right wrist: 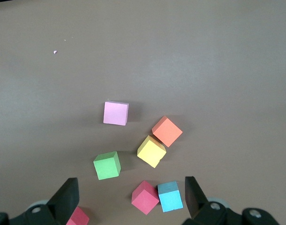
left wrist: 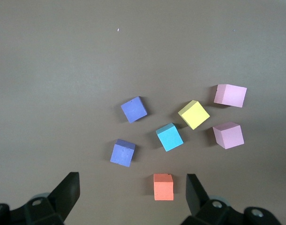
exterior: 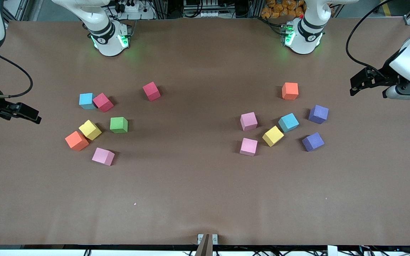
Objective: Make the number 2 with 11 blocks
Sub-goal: 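Reach the left gripper to the cyan cube while the right gripper reaches pink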
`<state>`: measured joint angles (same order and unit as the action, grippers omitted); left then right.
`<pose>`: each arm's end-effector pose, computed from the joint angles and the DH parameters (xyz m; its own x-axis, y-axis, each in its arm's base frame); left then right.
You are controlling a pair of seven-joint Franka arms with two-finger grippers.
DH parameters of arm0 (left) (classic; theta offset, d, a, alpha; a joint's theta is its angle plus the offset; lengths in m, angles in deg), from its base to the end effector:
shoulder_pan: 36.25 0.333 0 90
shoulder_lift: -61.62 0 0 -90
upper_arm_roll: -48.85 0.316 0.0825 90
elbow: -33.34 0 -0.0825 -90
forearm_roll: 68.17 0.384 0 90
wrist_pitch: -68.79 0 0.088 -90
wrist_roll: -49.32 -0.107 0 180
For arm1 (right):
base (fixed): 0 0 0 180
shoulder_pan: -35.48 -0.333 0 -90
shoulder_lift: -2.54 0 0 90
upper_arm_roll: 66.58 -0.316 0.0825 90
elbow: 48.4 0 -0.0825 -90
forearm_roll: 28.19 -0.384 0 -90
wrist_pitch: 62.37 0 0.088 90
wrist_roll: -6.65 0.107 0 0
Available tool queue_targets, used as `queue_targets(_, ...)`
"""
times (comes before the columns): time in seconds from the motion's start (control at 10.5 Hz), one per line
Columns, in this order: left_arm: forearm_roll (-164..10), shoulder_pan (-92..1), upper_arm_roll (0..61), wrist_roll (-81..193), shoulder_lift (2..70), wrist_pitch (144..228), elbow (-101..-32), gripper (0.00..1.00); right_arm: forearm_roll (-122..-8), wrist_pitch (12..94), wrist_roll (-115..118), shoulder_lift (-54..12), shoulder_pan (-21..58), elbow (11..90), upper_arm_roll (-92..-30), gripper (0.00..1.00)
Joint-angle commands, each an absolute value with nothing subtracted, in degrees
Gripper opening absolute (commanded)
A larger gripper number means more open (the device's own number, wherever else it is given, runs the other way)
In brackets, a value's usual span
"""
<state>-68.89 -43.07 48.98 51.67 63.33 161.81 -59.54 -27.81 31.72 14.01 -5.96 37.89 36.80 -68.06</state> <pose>0.5462 -0.0653 0.6219 0.9967 -0.0750 0.0317 -0.0754 -0.9971 0.0139 0.6054 -0.0116 0.5845 0.9895 -0.1440 0.0072 -0.1440 -0.9896 0.0019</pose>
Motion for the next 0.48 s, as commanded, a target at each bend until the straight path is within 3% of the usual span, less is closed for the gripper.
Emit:
queue_targets(0.0,-68.96,-43.19,49.03,50.55,63.12,160.63,-58.77,1.00,-28.89,31.23,13.06,-6.87,38.91,35.18,-68.51,1.00)
queue_targets(0.38,-69.92,-42.58,49.38,54.22,62.16,159.41,-58.95,1.00,-28.28,31.23,13.06,-6.96,38.91,35.18,-68.51,1.00)
